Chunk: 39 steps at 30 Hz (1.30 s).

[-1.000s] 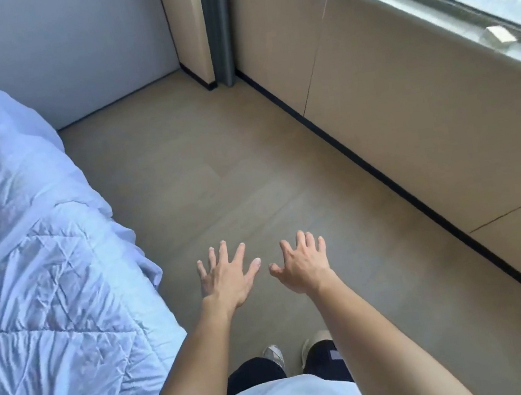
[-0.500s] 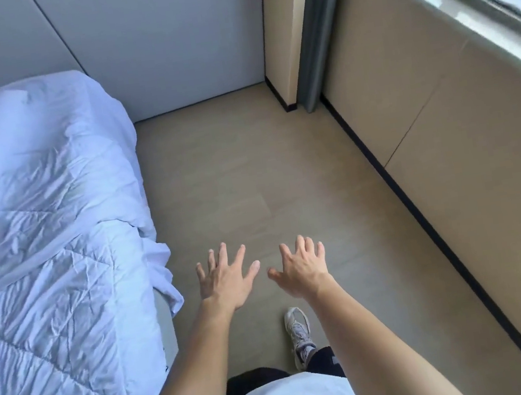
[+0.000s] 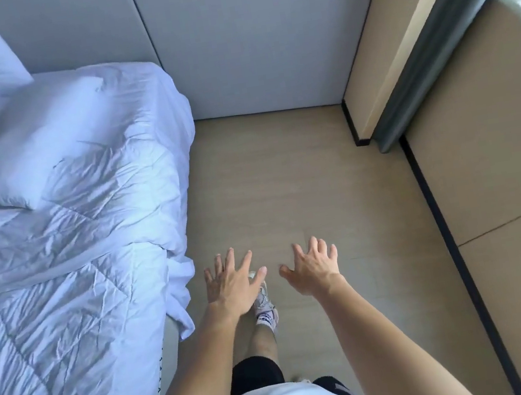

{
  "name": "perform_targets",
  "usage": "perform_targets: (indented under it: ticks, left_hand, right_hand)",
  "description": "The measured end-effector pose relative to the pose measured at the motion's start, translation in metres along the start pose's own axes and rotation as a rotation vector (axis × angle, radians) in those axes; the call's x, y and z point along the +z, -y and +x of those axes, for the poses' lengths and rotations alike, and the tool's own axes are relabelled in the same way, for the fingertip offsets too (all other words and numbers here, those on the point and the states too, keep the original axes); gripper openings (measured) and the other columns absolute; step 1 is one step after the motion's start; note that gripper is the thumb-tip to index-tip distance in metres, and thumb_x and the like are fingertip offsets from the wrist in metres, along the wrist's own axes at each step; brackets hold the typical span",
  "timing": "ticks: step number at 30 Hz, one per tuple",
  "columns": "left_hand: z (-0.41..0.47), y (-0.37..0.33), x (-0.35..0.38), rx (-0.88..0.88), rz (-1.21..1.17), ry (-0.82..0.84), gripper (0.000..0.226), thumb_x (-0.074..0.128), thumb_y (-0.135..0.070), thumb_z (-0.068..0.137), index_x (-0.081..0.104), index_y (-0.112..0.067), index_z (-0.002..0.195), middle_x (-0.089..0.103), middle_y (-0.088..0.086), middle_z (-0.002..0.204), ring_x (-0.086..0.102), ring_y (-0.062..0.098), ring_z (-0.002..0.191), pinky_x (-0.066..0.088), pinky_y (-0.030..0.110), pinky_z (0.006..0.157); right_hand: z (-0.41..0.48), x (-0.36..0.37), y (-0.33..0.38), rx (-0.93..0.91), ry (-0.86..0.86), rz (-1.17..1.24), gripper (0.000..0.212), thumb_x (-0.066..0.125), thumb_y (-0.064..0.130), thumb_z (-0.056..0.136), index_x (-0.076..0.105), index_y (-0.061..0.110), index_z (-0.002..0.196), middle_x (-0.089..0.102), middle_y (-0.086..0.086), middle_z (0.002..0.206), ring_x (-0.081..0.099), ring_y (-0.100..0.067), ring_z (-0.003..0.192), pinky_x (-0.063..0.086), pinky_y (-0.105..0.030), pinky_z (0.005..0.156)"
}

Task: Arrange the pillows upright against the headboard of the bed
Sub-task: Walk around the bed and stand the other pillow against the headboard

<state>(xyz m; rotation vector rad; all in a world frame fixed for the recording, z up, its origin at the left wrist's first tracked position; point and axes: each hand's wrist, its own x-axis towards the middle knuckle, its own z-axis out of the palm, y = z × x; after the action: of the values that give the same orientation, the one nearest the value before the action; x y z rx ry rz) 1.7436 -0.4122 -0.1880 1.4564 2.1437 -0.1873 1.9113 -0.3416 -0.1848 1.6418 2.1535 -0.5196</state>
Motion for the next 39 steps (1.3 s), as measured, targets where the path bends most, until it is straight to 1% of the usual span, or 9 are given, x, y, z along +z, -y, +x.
perform_targets:
  ticks: [7,11,16,24,27,29,31,33,39]
  left_hand:
    - [0.141,0.01,-0.086,-0.032,-0.056,-0.023,0.067,0.023,-0.068,0.099,0.019,-0.036,0.158,0.009,0.006,0.168,0.005,0.034,0.154,0.009,0.056,0.122]
    - [0.209,0.024,-0.142,-0.047,-0.076,-0.032,0.066,0.022,-0.067,0.099,0.022,-0.035,0.157,0.015,0.007,0.167,0.011,0.033,0.153,0.01,0.055,0.122]
    - [0.281,0.048,-0.195,-0.142,-0.143,-0.022,0.065,0.022,-0.065,0.1,0.028,-0.032,0.155,0.02,0.006,0.166,0.011,0.032,0.153,0.011,0.054,0.122]
    - [0.407,0.094,-0.254,-0.325,-0.153,-0.07,0.058,0.027,-0.061,0.101,0.042,-0.027,0.146,0.042,0.006,0.151,0.035,0.03,0.141,0.029,0.047,0.114]
    - [0.456,0.114,-0.277,-0.4,-0.176,-0.089,0.058,0.027,-0.062,0.101,0.041,-0.028,0.146,0.041,0.006,0.152,0.037,0.03,0.14,0.033,0.046,0.111]
    - [0.481,0.127,-0.297,-0.459,-0.201,-0.105,0.065,0.02,-0.066,0.098,0.04,-0.028,0.147,0.04,0.006,0.154,0.038,0.03,0.14,0.035,0.045,0.11]
    - [0.5,0.139,-0.317,-0.525,-0.281,-0.114,0.066,0.018,-0.066,0.098,0.037,-0.03,0.15,0.034,0.006,0.159,0.032,0.028,0.144,0.031,0.045,0.114]
    - [0.518,0.155,-0.337,-0.595,-0.356,-0.128,0.06,0.025,-0.06,0.102,0.034,-0.03,0.152,0.028,0.005,0.163,0.026,0.026,0.149,0.026,0.045,0.118]
    - [0.54,0.229,-0.38,-0.766,-0.456,-0.194,0.06,0.025,-0.06,0.102,0.032,-0.03,0.154,0.025,0.005,0.165,0.022,0.027,0.151,0.022,0.047,0.121]
  right_hand:
    - [0.143,-0.096,0.045,-0.059,0.025,-0.063,0.069,0.026,0.07,0.089,0.041,0.023,0.137,0.036,-0.018,0.141,0.03,-0.034,0.134,0.022,-0.054,0.112]
    - [0.218,-0.151,0.078,-0.081,0.02,-0.068,0.067,0.026,0.07,0.09,0.044,0.023,0.134,0.041,-0.016,0.135,0.034,-0.034,0.131,0.023,-0.052,0.111]
    - [0.302,-0.205,0.114,-0.125,0.06,-0.086,0.066,0.028,0.069,0.091,0.044,0.024,0.136,0.042,-0.015,0.136,0.035,-0.033,0.132,0.022,-0.052,0.113]
    - [0.457,-0.269,0.185,-0.295,0.117,-0.213,0.067,0.028,0.068,0.091,0.041,0.024,0.14,0.041,-0.014,0.14,0.035,-0.032,0.133,0.02,-0.051,0.113]
    - [0.518,-0.294,0.223,-0.381,0.125,-0.235,0.066,0.03,0.066,0.092,0.042,0.023,0.14,0.042,-0.014,0.14,0.035,-0.032,0.133,0.02,-0.051,0.112]
    - [0.552,-0.313,0.251,-0.459,0.139,-0.273,0.065,0.031,0.065,0.092,0.042,0.023,0.139,0.041,-0.014,0.142,0.035,-0.033,0.133,0.021,-0.05,0.112]
    - [0.583,-0.332,0.28,-0.533,0.158,-0.311,0.065,0.032,0.065,0.092,0.041,0.022,0.14,0.037,-0.014,0.145,0.033,-0.033,0.135,0.019,-0.051,0.114]
    - [0.611,-0.351,0.313,-0.597,0.17,-0.354,0.066,0.032,0.065,0.092,0.04,0.023,0.141,0.035,-0.014,0.147,0.031,-0.034,0.136,0.017,-0.051,0.115]
    - [0.667,-0.383,0.424,-0.791,0.188,-0.482,0.066,0.03,0.065,0.094,0.036,0.023,0.144,0.032,-0.016,0.151,0.028,-0.036,0.139,0.016,-0.05,0.115]
